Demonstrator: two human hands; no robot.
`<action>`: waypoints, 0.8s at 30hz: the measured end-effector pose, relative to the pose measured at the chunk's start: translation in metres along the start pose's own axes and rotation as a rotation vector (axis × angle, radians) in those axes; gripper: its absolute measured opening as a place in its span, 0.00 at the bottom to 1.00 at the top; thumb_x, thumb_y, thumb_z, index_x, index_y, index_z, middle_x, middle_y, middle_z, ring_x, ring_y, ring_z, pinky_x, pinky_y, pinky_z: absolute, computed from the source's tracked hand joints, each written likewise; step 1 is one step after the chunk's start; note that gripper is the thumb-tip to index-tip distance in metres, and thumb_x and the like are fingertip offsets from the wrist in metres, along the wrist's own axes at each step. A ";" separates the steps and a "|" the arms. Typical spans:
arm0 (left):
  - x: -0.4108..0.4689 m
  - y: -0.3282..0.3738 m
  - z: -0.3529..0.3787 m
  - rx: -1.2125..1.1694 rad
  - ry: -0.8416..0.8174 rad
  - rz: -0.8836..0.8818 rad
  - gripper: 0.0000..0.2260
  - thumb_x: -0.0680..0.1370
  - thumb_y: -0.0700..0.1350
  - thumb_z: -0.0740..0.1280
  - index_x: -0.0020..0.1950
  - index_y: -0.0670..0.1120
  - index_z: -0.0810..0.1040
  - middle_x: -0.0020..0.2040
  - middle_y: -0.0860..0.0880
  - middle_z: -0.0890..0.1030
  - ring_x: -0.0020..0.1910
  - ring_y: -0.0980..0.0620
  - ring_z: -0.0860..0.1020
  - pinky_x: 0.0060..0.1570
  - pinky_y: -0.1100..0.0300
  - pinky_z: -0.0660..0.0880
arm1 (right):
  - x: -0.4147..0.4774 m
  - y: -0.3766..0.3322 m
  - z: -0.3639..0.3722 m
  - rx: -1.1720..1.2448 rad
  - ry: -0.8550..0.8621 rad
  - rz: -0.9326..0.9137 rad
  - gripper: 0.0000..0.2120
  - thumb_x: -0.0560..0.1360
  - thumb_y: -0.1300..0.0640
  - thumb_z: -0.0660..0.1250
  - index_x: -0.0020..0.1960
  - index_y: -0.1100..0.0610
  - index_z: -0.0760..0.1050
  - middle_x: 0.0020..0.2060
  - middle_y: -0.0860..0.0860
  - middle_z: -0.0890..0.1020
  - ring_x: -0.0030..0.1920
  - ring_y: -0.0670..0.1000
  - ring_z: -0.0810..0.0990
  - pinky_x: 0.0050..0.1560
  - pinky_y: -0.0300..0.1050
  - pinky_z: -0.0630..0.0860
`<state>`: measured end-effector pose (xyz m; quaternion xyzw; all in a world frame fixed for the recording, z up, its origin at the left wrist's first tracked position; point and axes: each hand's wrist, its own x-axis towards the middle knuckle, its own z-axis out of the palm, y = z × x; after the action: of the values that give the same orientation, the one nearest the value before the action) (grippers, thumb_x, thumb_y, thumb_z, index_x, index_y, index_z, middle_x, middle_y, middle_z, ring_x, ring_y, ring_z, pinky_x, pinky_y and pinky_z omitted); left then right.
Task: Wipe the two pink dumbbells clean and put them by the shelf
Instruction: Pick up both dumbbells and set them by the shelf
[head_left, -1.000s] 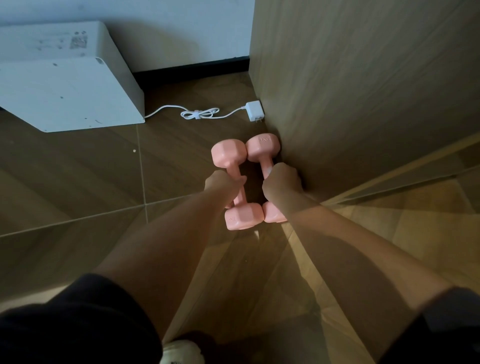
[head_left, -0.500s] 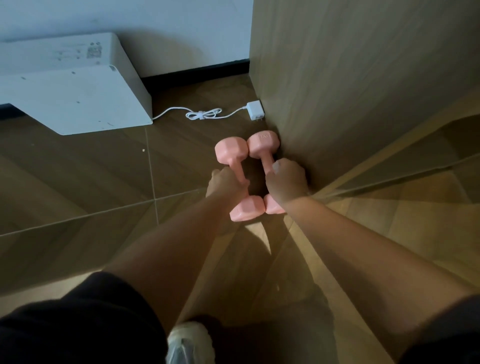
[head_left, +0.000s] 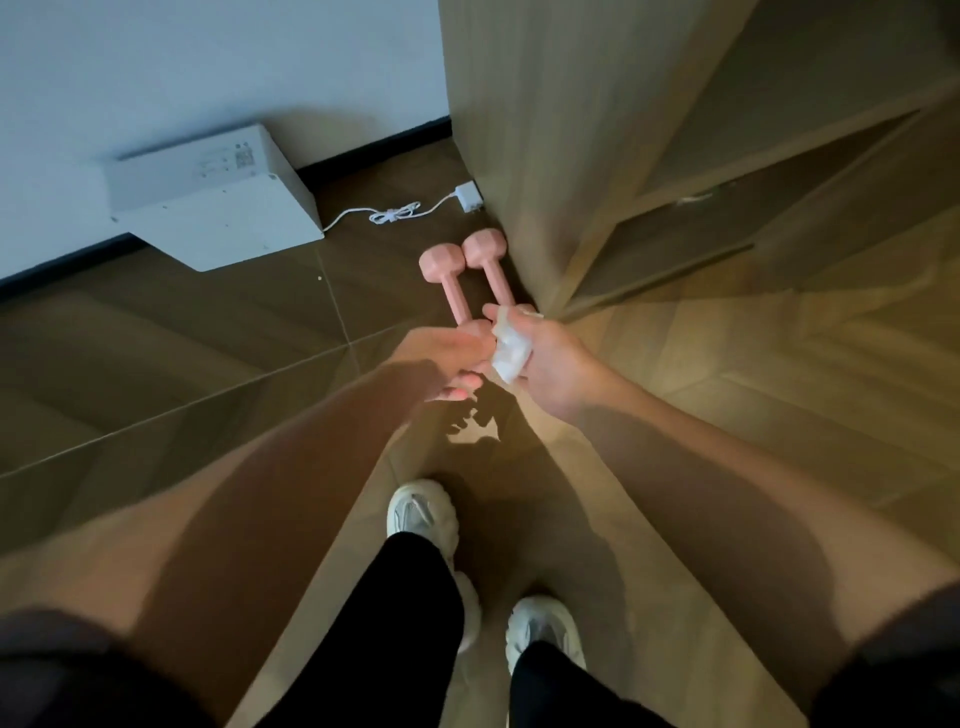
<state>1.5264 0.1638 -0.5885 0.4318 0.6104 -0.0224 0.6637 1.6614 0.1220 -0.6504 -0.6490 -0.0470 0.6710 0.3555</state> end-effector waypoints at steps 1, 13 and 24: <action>-0.023 0.001 0.000 -0.033 0.012 0.018 0.04 0.80 0.40 0.68 0.49 0.42 0.82 0.38 0.46 0.78 0.30 0.55 0.74 0.36 0.63 0.76 | -0.025 -0.003 0.000 0.016 -0.020 -0.002 0.27 0.77 0.44 0.66 0.72 0.56 0.69 0.68 0.57 0.74 0.66 0.60 0.75 0.68 0.57 0.72; -0.348 0.031 -0.022 -0.100 0.181 0.169 0.05 0.78 0.42 0.70 0.50 0.41 0.82 0.35 0.49 0.75 0.31 0.54 0.71 0.29 0.64 0.71 | -0.380 -0.058 0.084 0.020 -0.240 -0.070 0.19 0.85 0.52 0.52 0.72 0.57 0.70 0.64 0.53 0.75 0.62 0.50 0.74 0.50 0.40 0.71; -0.542 -0.125 -0.147 -0.165 0.304 0.229 0.05 0.75 0.43 0.72 0.41 0.45 0.79 0.32 0.52 0.74 0.29 0.55 0.70 0.32 0.62 0.67 | -0.529 0.068 0.270 -0.086 -0.422 -0.104 0.18 0.85 0.53 0.51 0.70 0.55 0.71 0.63 0.54 0.77 0.63 0.51 0.76 0.64 0.49 0.68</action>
<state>1.2030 -0.0954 -0.1899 0.4410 0.6501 0.1685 0.5954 1.3390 -0.1056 -0.2012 -0.5055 -0.1825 0.7700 0.3438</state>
